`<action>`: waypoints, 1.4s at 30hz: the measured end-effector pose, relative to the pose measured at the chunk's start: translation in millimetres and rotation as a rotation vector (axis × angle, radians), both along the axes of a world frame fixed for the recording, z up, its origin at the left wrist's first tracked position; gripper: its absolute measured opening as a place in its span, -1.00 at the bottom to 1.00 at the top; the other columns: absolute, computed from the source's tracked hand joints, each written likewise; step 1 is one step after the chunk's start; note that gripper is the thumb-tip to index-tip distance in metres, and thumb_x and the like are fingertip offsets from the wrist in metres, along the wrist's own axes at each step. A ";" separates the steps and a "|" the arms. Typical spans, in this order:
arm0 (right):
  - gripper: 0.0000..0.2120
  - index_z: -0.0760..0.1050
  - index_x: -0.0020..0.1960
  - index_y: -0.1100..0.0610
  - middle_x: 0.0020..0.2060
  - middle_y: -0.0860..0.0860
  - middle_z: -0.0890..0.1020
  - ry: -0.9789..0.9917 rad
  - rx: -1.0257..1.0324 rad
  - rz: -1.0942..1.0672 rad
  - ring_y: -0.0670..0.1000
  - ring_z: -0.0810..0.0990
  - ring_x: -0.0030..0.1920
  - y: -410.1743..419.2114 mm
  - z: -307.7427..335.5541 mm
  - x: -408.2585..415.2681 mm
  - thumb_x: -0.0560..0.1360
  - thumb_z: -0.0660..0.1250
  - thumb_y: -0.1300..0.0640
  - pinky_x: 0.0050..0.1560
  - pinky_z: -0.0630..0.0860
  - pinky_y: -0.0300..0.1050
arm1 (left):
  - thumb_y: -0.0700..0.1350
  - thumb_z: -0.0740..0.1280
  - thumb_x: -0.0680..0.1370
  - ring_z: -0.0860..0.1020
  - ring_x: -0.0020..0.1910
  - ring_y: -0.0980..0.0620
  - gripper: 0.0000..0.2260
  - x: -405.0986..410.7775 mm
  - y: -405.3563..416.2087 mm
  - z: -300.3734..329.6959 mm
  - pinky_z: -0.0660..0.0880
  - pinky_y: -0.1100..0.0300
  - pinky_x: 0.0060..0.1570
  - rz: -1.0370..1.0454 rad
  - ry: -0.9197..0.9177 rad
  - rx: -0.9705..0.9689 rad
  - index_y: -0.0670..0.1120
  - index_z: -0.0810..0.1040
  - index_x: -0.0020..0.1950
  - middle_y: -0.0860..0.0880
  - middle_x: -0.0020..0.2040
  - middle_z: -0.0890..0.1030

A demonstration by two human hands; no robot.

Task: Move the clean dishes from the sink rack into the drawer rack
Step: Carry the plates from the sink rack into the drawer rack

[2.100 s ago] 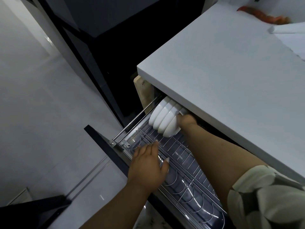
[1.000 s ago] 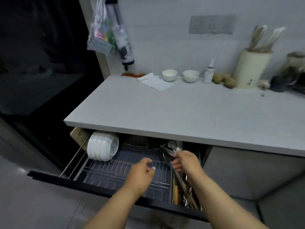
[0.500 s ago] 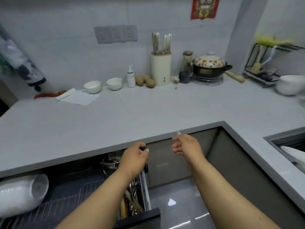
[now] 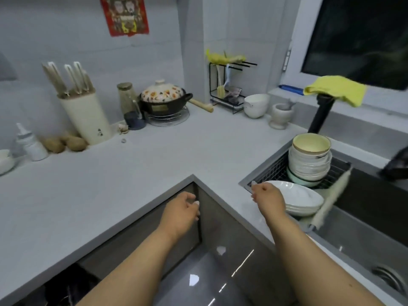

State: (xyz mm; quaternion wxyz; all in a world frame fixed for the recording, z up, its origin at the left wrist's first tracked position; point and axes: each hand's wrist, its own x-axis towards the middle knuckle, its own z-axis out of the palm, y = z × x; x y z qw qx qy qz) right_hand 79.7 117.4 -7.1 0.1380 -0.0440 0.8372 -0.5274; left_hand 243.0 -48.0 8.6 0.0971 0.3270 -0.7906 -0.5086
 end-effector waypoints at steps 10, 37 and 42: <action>-0.76 0.65 -0.05 -0.12 -0.03 -0.10 0.67 0.260 0.750 0.168 0.01 0.53 0.15 97.9 -54.2 -83.3 0.44 0.32 -0.22 0.11 0.28 -0.05 | -0.10 0.25 0.59 0.63 -0.25 0.05 -0.86 -115.1 51.4 -11.5 0.53 0.23 -0.17 -0.153 -0.068 0.040 -0.03 0.48 0.13 -0.06 -0.16 0.66; -0.65 0.44 -0.53 0.01 -0.49 -0.17 0.25 0.932 0.501 0.156 -0.09 0.30 -0.40 97.0 -30.9 -122.8 0.36 0.37 -0.10 -0.07 0.08 -0.22 | -0.19 0.20 0.60 0.56 -0.31 0.02 -0.90 -181.0 85.0 -18.3 0.47 0.34 -0.34 -0.194 -0.130 0.185 -0.09 0.48 0.07 -0.15 -0.13 0.64; -0.66 0.56 -0.43 0.07 -0.49 -0.08 0.47 1.049 0.327 0.216 -0.01 0.47 -0.38 97.3 1.2 -114.3 0.39 0.28 -0.12 -0.06 0.14 -0.21 | -0.02 0.13 0.66 0.61 -0.26 -0.10 -0.73 -191.8 87.4 -5.2 0.59 0.05 -0.20 -0.042 -0.122 0.547 -0.19 0.40 0.21 -0.22 -0.06 0.61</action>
